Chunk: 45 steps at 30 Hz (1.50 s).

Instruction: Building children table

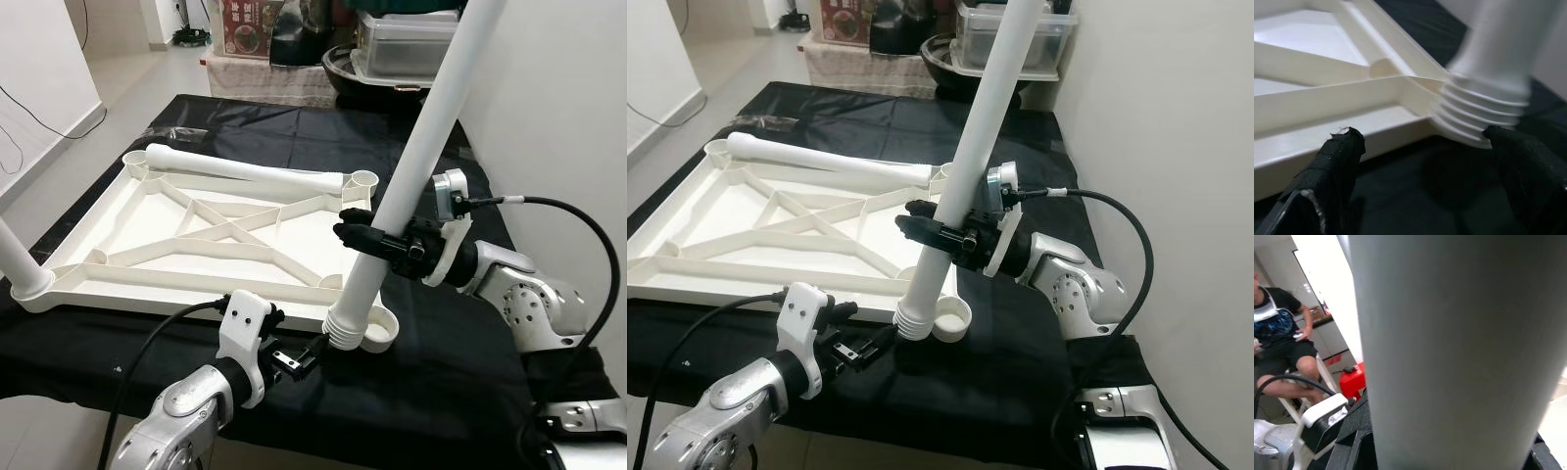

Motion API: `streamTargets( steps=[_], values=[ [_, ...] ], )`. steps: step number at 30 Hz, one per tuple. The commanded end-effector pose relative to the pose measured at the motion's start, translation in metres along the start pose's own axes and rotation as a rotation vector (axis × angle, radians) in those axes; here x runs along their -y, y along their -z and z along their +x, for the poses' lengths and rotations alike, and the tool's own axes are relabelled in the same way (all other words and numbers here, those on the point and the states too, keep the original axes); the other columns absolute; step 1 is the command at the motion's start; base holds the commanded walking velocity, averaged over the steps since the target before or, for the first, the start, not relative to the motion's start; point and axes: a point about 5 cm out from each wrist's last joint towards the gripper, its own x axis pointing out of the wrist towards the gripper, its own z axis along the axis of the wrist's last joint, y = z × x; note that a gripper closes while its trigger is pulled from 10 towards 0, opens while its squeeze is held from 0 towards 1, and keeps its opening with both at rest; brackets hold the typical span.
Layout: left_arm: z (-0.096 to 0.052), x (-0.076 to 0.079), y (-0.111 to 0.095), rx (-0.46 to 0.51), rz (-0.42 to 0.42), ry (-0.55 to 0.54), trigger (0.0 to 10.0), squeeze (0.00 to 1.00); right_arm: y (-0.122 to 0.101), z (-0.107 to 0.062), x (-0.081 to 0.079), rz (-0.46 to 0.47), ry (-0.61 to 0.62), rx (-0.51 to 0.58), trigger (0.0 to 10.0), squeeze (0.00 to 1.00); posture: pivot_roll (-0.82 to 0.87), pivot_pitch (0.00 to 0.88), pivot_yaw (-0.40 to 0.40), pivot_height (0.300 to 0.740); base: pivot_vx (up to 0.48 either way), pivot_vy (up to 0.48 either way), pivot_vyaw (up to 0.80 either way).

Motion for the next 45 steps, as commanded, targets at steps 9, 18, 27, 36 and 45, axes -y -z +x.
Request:
streamTargets(
  steps=[9, 18, 27, 36, 45],
  values=[
    [-0.017, 0.020, 0.009, -0.075, 0.063, 0.202, 10.0, 0.00, -0.004, 0.000, 0.001, -0.044, -0.060, 0.009, 10.0, 0.00, 0.13, 0.134, -0.097, 0.740, 0.000, 0.000, 0.00],
    [-0.023, 0.025, 0.011, -0.090, 0.080, 0.225, 10.0, 0.00, -0.006, -0.012, 0.000, -0.122, -0.086, -0.007, 10.0, 0.00, 0.13, 0.128, -0.097, 0.740, 0.000, 0.000, 0.00],
    [-0.023, 0.023, 0.012, -0.088, 0.099, 0.220, 10.0, 0.00, 0.009, -0.022, 0.003, -0.192, -0.049, -0.099, 10.0, 0.00, 0.14, 0.114, -0.086, 0.740, 0.000, 0.000, 0.00],
    [-0.023, 0.022, 0.012, -0.082, 0.103, 0.213, 10.0, 0.00, 0.017, -0.028, 0.007, -0.228, -0.018, -0.145, 10.0, 0.00, 0.15, 0.114, -0.083, 0.740, 0.000, 0.000, 0.00],
    [-0.023, 0.022, 0.011, -0.077, 0.108, 0.209, 10.0, 0.00, 0.020, -0.041, 0.018, -0.245, 0.049, -0.190, 10.0, 0.00, 0.15, 0.125, -0.081, 0.740, 0.000, 0.000, 0.00]
  ],
)
